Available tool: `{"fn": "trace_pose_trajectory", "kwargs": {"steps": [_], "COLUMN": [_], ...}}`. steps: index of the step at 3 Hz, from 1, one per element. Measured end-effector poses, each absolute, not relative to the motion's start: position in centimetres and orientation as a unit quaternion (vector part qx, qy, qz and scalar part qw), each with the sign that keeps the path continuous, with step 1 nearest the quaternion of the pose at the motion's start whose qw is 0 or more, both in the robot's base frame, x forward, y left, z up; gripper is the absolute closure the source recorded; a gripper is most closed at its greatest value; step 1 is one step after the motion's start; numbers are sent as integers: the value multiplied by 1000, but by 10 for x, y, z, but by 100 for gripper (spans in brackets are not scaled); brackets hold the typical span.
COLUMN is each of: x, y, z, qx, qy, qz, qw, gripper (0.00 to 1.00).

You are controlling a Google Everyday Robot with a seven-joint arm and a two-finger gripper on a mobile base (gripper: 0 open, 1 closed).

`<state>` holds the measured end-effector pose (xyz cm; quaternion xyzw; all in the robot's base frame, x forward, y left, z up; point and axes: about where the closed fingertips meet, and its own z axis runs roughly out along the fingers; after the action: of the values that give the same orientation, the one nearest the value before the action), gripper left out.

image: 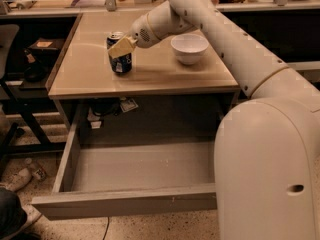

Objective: Place pepsi can into top drawer

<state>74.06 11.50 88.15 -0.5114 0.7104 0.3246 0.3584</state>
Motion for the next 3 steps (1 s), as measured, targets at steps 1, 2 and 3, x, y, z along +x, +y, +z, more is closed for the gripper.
{"fn": "trace_pose_trajectory", "kwargs": {"steps": [1,2,3], "x": [721,694,659], "y": [103,88,71], "z": [891,899,898], "qx": [-502,-486,-457], "qy": [716,726,742], "qz": [318,310,298], "qw": [366,375,389], "gripper": [100,100,100]}}
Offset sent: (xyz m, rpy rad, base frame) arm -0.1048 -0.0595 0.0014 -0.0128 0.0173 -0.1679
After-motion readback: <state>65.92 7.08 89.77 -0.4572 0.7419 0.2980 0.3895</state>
